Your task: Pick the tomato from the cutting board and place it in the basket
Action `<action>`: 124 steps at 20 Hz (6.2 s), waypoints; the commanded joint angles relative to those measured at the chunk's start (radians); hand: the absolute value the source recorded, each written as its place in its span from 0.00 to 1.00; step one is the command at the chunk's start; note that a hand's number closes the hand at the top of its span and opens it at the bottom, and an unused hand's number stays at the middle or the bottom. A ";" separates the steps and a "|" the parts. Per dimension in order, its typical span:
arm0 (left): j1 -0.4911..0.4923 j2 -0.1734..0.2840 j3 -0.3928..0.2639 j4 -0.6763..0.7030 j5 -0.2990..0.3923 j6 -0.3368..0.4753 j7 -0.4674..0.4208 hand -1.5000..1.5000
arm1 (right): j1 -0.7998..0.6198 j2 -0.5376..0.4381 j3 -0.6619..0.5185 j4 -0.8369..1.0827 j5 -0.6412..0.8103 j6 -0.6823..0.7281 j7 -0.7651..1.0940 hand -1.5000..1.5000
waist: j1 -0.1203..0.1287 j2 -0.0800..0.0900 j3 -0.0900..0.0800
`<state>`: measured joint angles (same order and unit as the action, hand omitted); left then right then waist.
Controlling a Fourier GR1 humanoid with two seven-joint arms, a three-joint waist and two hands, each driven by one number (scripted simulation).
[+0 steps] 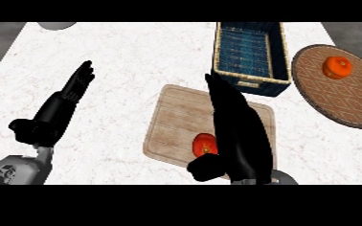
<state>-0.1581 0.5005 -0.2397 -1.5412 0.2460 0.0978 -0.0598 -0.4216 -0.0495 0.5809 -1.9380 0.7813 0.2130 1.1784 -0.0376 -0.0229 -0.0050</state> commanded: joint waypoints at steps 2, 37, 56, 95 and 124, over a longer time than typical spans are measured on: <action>-0.009 0.023 0.028 -0.023 0.026 -0.028 0.021 0.50 | -0.013 0.036 -0.005 -0.161 -0.020 0.241 0.306 0.00 | 0.003 0.001 0.001; -0.041 -0.137 0.123 0.039 -0.130 -0.150 0.029 0.50 | 0.239 0.049 0.047 0.032 0.255 -0.146 -0.082 0.00 | 0.040 0.023 0.005; 0.007 -0.213 0.181 -0.011 -0.209 -0.211 0.010 0.50 | 0.284 0.049 0.101 0.167 0.289 -0.178 -0.071 0.00 | 0.039 0.023 0.005; -0.027 -0.296 0.241 -0.033 -0.297 -0.259 0.068 0.50 | -0.001 0.049 0.174 0.447 0.085 0.034 -0.314 1.00 | 0.051 0.024 0.005; 0.004 -0.303 0.258 -0.033 -0.302 -0.290 0.063 0.50 | -0.469 0.049 0.001 -0.077 0.031 -0.296 0.176 1.00 | 0.039 0.016 0.003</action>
<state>-0.1628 0.2053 0.0276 -1.5769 -0.0516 -0.1886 0.0093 -0.7757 -0.0094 0.6473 -2.0145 0.7995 -0.1234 1.1334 -0.0005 -0.0069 -0.0010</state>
